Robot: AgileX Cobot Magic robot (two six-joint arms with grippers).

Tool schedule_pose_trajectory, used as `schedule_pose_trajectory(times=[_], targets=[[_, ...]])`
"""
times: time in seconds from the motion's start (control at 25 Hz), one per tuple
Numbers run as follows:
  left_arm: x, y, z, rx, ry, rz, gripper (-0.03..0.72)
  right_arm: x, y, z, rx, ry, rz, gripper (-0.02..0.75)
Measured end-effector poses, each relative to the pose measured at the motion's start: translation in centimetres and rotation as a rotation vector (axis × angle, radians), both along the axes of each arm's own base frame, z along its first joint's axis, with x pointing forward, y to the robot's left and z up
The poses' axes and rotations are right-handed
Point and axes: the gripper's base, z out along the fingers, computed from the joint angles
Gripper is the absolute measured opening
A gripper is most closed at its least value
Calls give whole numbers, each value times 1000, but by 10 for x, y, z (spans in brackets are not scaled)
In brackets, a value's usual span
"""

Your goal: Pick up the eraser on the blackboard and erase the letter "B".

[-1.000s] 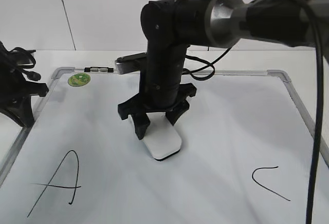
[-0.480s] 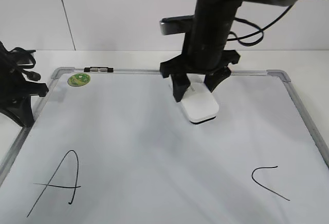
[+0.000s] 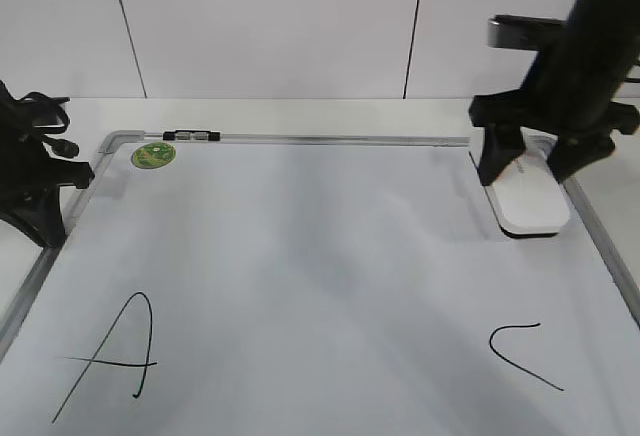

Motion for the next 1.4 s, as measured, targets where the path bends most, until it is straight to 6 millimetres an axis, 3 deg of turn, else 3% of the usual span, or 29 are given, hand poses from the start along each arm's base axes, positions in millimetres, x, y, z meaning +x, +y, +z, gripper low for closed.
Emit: schedule_pose_trajectory(times=[0.16, 0.36, 1.4], targets=[[0, 0, 0, 0, 0, 0, 16, -20, -37, -15, 23, 25, -70, 529], [0, 0, 0, 0, 1, 0, 16, -33, -64, -34, 13, 78, -84, 529], [0, -1, 0, -10, 3, 4, 16, -25, -75, -50, -53, 61, -58, 529]])
